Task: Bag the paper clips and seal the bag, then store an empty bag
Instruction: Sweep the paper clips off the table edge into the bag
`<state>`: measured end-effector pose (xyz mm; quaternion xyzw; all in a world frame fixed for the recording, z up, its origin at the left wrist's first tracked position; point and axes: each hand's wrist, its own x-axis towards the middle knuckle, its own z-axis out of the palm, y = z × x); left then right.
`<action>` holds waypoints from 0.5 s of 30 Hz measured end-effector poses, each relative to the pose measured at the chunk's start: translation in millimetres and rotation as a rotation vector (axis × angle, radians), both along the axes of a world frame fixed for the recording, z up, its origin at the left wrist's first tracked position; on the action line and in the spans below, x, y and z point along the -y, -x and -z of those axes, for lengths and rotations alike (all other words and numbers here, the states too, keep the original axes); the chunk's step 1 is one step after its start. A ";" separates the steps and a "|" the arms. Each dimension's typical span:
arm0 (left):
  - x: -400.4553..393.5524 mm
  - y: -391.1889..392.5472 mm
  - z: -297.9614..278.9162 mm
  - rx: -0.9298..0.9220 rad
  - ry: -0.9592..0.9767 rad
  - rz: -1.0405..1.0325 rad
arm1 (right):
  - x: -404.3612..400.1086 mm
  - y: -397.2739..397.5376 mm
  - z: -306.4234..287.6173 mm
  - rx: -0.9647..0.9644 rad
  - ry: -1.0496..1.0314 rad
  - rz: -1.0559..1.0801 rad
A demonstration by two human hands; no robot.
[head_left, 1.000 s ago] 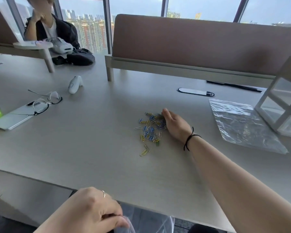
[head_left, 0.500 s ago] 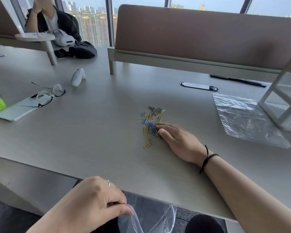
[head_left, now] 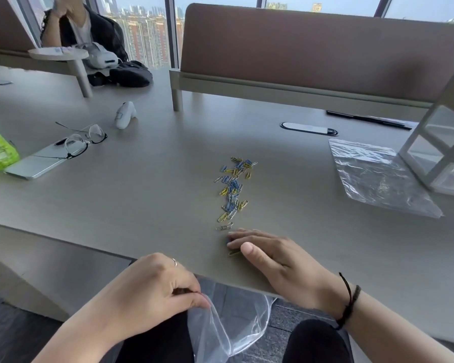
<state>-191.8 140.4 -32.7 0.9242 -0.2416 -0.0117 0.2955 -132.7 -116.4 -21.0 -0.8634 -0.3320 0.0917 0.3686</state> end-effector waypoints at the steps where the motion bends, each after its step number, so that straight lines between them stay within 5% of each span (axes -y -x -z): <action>1: 0.1 0.1 0.0 0.007 0.002 -0.003 | -0.6 1.8 -2.4 -0.054 -0.047 0.011; 8: 1.5 -0.3 1.7 0.038 0.060 -0.003 | -31.1 -22.0 -10.0 -0.479 -0.501 0.213; 15: 1.7 -0.4 1.7 0.048 0.060 -0.009 | -50.5 -7.7 -8.2 -0.587 -0.459 0.024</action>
